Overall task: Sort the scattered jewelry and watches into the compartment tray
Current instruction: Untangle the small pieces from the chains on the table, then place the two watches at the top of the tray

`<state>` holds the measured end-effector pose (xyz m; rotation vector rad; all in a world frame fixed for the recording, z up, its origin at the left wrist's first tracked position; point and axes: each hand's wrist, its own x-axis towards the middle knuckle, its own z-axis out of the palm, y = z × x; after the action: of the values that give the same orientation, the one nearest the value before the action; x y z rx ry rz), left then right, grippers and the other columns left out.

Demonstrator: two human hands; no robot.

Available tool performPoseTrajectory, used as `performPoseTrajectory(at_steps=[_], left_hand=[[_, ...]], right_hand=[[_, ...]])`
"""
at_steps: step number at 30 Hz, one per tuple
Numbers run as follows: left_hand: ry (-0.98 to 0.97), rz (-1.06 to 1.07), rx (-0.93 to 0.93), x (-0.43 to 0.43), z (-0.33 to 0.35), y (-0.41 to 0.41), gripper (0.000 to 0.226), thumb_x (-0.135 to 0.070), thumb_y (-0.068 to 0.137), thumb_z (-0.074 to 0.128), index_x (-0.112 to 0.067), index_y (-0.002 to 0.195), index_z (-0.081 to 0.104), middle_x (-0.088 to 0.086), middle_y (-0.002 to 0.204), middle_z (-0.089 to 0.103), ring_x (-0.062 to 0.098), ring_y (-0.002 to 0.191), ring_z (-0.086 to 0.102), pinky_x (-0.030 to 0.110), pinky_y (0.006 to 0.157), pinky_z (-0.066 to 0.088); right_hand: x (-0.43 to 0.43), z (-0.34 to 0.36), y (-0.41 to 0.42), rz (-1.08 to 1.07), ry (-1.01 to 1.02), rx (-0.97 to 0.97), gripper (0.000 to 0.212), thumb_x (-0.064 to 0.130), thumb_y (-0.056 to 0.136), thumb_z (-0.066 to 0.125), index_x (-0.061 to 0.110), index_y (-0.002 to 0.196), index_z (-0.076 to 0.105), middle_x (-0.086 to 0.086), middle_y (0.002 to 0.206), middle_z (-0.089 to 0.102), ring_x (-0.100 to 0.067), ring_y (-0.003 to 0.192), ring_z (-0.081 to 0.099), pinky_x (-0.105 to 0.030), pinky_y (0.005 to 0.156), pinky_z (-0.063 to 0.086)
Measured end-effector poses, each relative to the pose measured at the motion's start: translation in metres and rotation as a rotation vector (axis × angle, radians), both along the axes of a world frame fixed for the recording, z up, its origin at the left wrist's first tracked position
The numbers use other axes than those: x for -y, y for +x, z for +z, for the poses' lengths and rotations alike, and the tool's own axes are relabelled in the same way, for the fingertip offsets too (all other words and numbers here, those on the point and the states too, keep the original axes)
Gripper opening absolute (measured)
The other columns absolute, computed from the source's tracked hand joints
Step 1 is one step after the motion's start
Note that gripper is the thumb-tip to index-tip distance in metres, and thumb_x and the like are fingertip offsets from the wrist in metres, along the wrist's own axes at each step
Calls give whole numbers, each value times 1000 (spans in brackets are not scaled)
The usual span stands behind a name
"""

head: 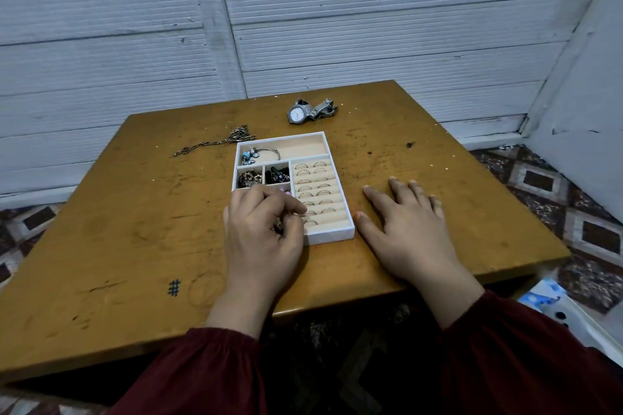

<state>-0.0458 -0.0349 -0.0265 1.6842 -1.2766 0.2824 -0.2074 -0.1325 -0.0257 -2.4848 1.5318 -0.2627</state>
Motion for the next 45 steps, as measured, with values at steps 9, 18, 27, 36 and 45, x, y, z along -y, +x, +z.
performPoseTrajectory(at_steps=[9,18,27,36,45], left_hand=[[147,75,59,7,7,2,27,-34,80,44,-28,90,68,-14,89,61,15,91,48,25,73,24],[277,18,51,41,41,17,20,-27,88,55,-27,105,65,-13,89,62,16,95,51,35,81,43],[291,-18,-10,101,58,51,12,-27,86,56,-28,92,66,-15,79,60,15,86,58,31,71,44],[586,-186,-199,135,68,105,5,-25,88,63,-23,85,67,-7,77,65,12,72,58,27,68,46],[291,-131,-540,152,34,156,16,-10,91,60,-23,84,66,12,84,67,12,72,63,29,65,55]], right_hand=[[0,11,-4,-76,76,306,44,52,91,47,38,132,51,5,147,39,-17,139,26,-39,114,15],[28,38,26,-42,80,402,37,47,90,51,35,124,56,4,131,51,-20,126,43,-39,103,33],[92,35,82,-51,51,509,20,38,87,54,32,103,64,0,107,63,-26,104,56,-43,91,46],[162,15,122,-102,57,597,8,27,86,60,35,83,61,1,91,69,-31,97,60,-45,89,48],[189,5,151,-10,-90,341,17,32,87,62,31,102,70,1,104,69,-29,107,56,-36,92,43]])
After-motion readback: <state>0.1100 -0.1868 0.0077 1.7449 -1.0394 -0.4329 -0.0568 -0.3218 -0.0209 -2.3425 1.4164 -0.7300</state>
